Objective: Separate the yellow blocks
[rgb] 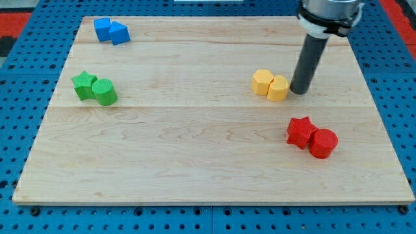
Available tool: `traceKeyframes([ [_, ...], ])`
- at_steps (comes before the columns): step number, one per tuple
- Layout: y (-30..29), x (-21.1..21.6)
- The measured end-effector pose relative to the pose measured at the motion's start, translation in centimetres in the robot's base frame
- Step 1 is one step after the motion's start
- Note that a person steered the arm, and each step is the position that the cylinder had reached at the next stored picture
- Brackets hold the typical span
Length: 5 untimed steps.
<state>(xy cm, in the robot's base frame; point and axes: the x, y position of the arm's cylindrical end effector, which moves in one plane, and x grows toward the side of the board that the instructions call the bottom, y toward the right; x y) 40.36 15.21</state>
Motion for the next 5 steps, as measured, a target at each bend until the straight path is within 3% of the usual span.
traceKeyframes([
  [2,-2.8,-3.1],
  [4,-5.9,-0.3],
  [5,-9.0,-3.4],
])
